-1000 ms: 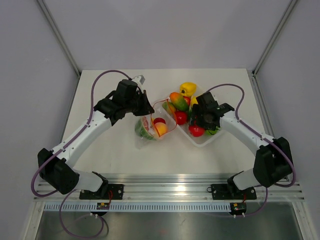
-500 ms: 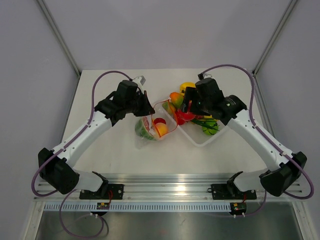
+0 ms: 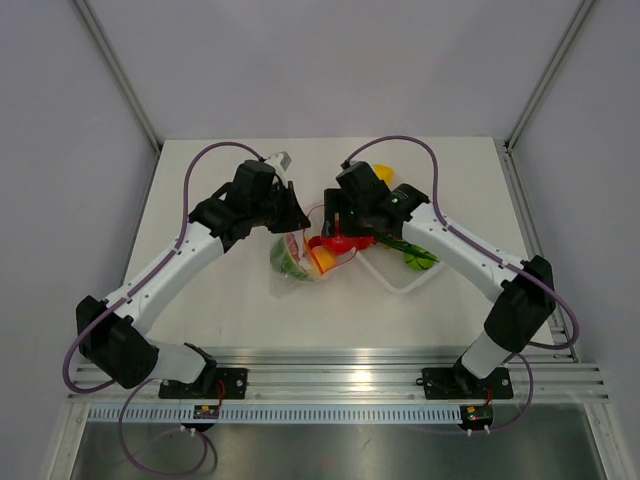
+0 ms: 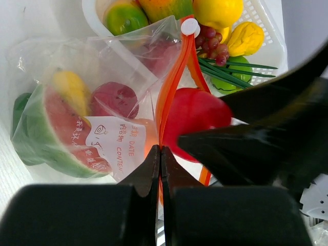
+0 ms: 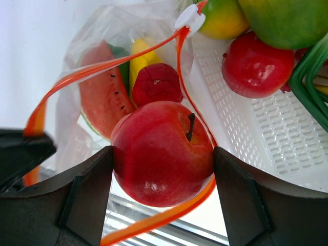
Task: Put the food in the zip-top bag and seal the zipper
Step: Place the fake fruit in the zipper food storage bag.
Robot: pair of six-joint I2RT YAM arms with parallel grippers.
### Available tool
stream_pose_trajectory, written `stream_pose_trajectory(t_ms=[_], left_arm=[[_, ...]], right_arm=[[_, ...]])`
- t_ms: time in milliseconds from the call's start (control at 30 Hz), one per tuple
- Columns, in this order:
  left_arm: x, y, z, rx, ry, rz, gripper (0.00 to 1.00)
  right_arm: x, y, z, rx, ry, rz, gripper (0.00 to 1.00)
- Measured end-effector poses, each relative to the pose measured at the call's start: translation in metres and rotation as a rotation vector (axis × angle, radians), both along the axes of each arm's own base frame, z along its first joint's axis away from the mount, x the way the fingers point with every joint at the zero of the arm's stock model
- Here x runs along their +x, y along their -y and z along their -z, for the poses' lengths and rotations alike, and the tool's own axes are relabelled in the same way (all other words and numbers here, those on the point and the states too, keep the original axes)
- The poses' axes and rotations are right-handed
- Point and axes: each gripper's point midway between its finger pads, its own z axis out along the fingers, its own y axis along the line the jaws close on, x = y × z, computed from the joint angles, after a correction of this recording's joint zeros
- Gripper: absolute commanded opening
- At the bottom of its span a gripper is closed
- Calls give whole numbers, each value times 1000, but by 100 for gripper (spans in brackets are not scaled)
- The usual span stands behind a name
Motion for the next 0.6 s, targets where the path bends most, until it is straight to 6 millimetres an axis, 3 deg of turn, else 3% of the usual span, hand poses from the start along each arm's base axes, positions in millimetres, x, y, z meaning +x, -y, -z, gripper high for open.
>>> stream_pose_trajectory(t_ms=[200,267,300,433,600], left_arm=[[-1,1,0,-6,-10,-3,0],[-2,0,1,-5,-13,-3,0],[-2,0,0,-5,-13,-3,0],[-2,1,0,-10,-16,0,0],[-3,1,0,-10,-17,1,0]], right_arm=[[8,-10,29,-34,-38,-9,46],[11,-13,30,-28,-33,-9,56],[12,-15,30,-26,-30,-10,70],[19,-21,30,-24,-25,-16,89],[20,-21,28,-27,-13,-22,92]])
